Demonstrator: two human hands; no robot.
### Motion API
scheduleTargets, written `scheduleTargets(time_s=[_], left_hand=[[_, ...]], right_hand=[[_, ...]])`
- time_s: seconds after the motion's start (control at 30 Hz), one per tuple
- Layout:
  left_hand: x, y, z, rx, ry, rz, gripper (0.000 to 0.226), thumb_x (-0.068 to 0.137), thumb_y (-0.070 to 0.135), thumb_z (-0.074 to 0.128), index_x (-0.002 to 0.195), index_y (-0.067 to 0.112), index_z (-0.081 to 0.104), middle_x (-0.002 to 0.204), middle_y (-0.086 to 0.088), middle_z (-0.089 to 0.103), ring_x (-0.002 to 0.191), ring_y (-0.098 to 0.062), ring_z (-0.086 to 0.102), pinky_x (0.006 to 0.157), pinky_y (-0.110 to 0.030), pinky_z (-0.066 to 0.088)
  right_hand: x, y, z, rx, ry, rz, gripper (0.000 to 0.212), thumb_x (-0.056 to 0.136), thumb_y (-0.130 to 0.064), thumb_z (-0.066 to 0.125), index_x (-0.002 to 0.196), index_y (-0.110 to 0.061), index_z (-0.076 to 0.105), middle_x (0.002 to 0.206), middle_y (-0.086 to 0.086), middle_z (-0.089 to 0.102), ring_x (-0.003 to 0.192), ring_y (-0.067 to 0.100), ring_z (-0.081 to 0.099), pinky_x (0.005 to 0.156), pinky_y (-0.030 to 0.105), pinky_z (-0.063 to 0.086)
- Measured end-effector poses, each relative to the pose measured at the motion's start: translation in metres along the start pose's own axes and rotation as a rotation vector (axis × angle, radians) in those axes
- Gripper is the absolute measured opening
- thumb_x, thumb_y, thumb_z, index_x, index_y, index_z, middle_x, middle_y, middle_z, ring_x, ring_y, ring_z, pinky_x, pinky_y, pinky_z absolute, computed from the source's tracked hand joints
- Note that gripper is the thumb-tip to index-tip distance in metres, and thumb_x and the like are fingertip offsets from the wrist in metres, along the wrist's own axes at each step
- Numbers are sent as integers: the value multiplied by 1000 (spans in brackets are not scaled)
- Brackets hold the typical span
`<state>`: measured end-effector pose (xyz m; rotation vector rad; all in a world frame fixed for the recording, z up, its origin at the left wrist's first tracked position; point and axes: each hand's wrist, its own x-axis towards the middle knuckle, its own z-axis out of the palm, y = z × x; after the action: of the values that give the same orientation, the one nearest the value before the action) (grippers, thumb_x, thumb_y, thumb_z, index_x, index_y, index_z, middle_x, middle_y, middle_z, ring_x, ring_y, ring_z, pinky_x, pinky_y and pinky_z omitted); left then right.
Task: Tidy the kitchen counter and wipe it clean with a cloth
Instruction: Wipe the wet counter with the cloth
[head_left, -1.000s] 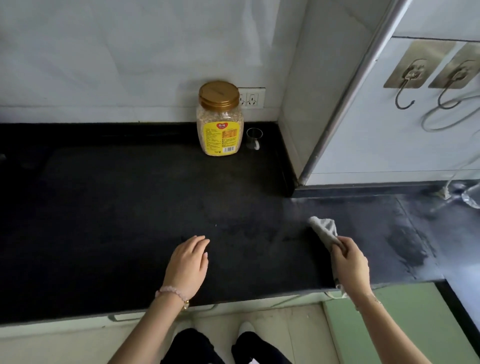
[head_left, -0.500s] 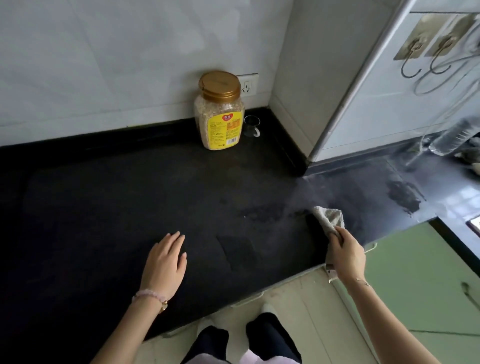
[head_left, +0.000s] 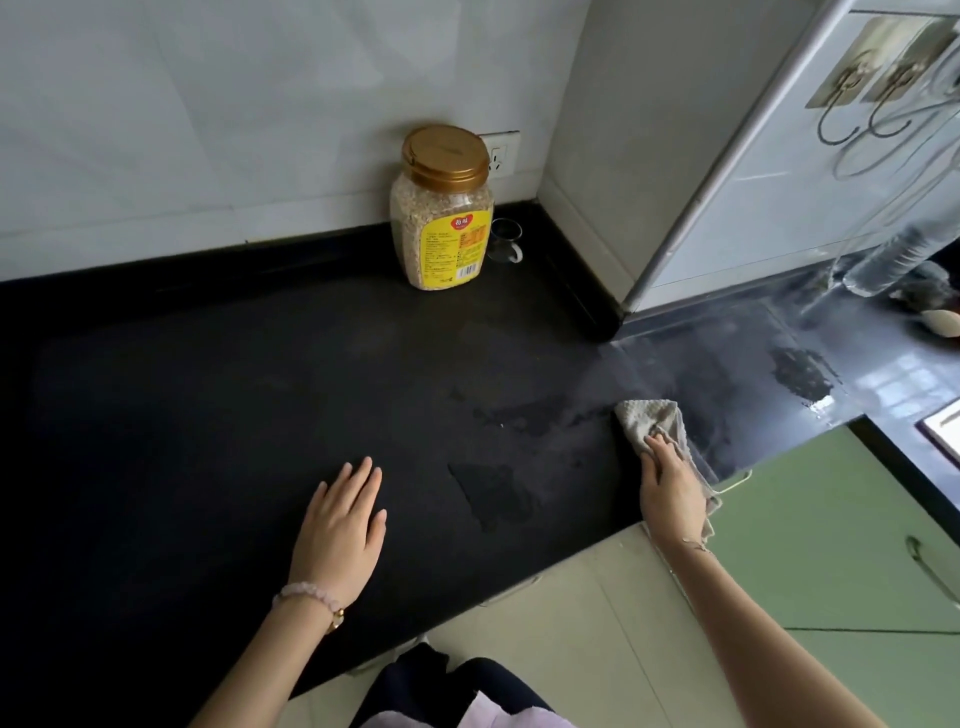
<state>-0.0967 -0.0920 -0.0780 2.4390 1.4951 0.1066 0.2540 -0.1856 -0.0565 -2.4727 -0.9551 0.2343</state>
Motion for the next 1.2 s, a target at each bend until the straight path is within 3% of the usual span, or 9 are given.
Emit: scheduleTargets(time_s=[0.17, 0.3, 0.43, 0.6, 0.77, 0.9, 1.2], left_hand=[[0, 4, -1, -74, -15, -33, 47, 91, 23, 49, 135, 10, 42, 146, -6, 38, 137, -26, 32, 112, -45, 26], [0, 5, -6, -104, -48, -30, 47, 95, 25, 40, 140, 15, 33, 153, 0, 26, 143, -19, 18, 116, -38, 15], [-12, 4, -9, -100, -60, -46, 45, 96, 25, 36, 140, 16, 34, 153, 2, 25, 143, -17, 17, 116, -37, 16], [-38, -3, -11, -112, -24, -109, 44, 95, 22, 40, 138, 13, 39, 150, -1, 31, 141, -20, 23, 115, -39, 21], [-64, -14, -13, -123, 12, -203, 44, 94, 20, 43, 136, 11, 41, 148, -5, 36, 140, -24, 27, 113, -44, 26], [-85, -24, -12, -116, 27, -252, 43, 93, 19, 45, 135, 10, 43, 148, -7, 36, 139, -25, 29, 113, -45, 26], [-97, -45, -15, -81, 12, -197, 43, 94, 20, 43, 136, 12, 42, 149, -5, 34, 140, -25, 26, 115, -45, 23]], right_hand=[[-42, -38, 19, 1, -135, -202, 34, 95, -23, 46, 127, -18, 57, 143, 0, 48, 136, 16, 37, 114, 35, 29], [-80, -83, 42, 44, -253, -354, 35, 96, -26, 46, 128, -20, 56, 143, -3, 47, 136, 12, 37, 110, 20, 20], [-98, -92, 53, 53, -406, -505, 37, 97, -30, 42, 131, -25, 53, 144, -8, 45, 138, 9, 34, 114, 20, 18], [-68, -62, 33, 56, -355, -463, 36, 95, -26, 46, 130, -23, 54, 140, -7, 50, 135, 10, 39, 110, 21, 26], [-40, -35, 12, 7, -255, -376, 39, 95, -22, 46, 133, -15, 51, 145, 2, 45, 137, 16, 35, 113, 25, 21], [-29, -34, 18, -60, -264, -443, 46, 92, -23, 49, 137, -12, 45, 148, 4, 40, 140, 18, 31, 118, 32, 21], [-39, -49, 30, -52, -243, -378, 43, 96, -22, 40, 139, -13, 43, 150, 3, 36, 142, 18, 26, 119, 34, 18]])
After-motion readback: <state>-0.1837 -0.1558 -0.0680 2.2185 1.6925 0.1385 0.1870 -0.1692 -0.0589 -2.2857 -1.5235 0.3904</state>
